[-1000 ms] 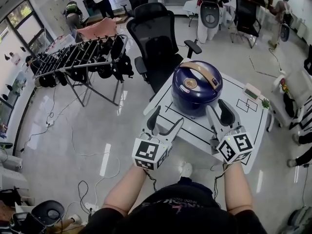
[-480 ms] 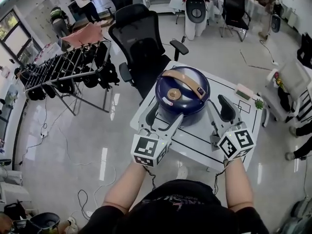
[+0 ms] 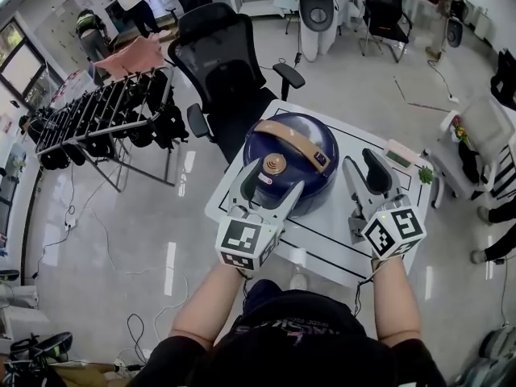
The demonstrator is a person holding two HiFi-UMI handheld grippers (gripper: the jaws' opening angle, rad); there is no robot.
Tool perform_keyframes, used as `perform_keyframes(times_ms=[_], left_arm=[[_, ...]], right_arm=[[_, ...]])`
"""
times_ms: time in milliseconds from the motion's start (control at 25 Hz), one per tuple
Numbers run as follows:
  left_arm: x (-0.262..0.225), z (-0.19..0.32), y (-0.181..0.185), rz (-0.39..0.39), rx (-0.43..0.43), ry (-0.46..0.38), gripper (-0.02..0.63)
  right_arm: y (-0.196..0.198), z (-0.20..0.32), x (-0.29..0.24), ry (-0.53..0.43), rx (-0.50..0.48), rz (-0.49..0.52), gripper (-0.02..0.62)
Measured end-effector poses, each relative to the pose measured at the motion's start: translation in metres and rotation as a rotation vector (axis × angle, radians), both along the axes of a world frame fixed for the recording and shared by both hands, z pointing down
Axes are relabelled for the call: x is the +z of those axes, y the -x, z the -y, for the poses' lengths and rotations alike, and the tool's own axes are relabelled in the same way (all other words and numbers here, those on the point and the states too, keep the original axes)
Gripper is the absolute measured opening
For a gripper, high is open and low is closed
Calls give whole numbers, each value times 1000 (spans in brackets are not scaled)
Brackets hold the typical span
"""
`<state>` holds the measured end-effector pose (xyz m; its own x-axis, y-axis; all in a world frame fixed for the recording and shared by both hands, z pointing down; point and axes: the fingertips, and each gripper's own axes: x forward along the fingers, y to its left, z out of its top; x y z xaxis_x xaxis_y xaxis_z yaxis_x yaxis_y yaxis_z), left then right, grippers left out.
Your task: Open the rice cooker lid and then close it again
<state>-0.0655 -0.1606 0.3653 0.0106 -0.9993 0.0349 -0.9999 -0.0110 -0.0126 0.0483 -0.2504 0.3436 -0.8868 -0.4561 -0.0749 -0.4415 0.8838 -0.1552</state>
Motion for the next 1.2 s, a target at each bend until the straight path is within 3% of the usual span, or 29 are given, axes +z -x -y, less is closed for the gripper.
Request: perform_keyframes(times_ms=[320,560,640,840,920,1200], left_arm=[[-3,22,15,12,34,4,347],[-11,40,33,43,111,11,347],[-11,46,39,44,136,11,347],[-8,58,50,48,208,22,347],[-8,63,52,54,238,23,347],[0,74,52,177,341,54,347]], right_arm=[[9,15,1,13,30,5,186],[23,25,-3,20,96,22,152],[25,27,-4,19,124,21,129],[28,29,-3,25,207,15,2],[29,28,-3,26,230,8,2],[33,26,-2,35,300,-9,2]])
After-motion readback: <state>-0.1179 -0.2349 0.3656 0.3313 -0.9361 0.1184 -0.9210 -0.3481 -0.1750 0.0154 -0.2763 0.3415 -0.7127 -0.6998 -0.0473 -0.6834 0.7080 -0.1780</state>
